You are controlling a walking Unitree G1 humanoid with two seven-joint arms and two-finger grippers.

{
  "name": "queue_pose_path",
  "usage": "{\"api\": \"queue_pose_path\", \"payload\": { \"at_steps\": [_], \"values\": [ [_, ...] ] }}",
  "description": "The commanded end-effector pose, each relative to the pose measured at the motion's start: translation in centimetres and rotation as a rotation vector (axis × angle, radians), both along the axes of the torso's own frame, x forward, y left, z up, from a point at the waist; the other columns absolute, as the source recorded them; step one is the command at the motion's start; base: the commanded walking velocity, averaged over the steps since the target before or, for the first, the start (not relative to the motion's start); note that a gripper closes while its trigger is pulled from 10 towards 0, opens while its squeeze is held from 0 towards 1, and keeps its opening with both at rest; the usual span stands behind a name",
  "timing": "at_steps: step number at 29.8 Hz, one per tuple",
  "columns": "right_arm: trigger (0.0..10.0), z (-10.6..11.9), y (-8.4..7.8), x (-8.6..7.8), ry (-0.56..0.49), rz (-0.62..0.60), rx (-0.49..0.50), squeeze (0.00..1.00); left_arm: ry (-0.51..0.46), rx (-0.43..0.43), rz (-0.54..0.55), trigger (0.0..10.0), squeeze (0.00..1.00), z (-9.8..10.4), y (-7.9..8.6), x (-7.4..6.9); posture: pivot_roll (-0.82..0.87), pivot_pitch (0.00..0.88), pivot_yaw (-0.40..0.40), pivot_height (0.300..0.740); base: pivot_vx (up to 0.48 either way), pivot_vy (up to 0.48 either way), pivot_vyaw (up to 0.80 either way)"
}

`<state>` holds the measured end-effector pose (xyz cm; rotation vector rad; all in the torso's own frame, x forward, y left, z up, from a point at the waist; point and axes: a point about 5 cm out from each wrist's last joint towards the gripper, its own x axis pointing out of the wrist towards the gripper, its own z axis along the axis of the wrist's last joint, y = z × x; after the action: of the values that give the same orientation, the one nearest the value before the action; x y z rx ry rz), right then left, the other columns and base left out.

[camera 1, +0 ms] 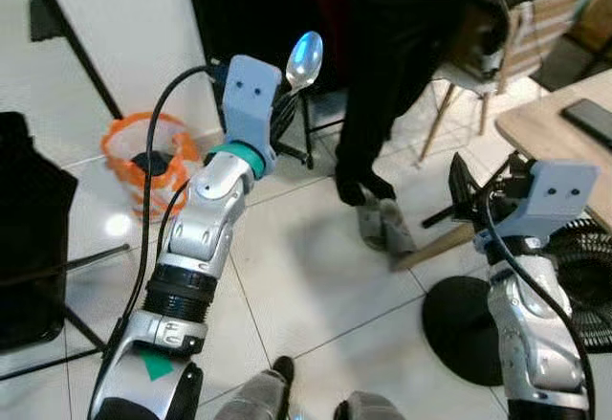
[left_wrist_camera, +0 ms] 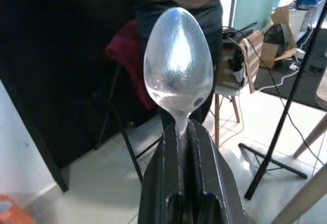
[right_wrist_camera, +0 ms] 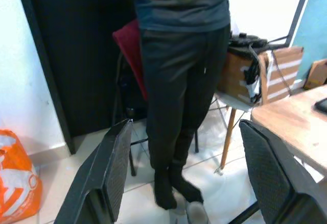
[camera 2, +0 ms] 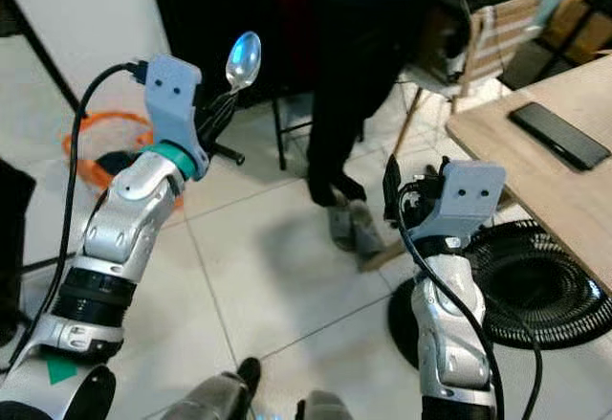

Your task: Setting the table

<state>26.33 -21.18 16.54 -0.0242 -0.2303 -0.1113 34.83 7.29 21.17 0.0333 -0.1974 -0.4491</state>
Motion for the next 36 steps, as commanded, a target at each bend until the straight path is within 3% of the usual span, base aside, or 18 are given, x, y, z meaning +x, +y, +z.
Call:
{"api": "queue_pose_path", "payload": {
  "at_steps": [1, 36],
  "values": [
    [10.0, -0.32, 0.06, -0.06, 0.016, 0.000, 0.009, 0.00, 0.010, 0.018, 0.005, 10.0, 0.00, -0.33, 0.25, 0.05, -0.01, 0.000, 0.042, 0.740, 0.000, 0.000, 0.76],
    [10.0, -0.32, 0.13, -0.06, 0.017, 0.005, 0.003, 0.00, 0.017, 0.025, -0.003, 10.0, 0.00, -0.57, 0.03, -0.02, -0.01, 0.000, 0.041, 0.740, 0.000, 0.000, 0.76]
  ]
}}
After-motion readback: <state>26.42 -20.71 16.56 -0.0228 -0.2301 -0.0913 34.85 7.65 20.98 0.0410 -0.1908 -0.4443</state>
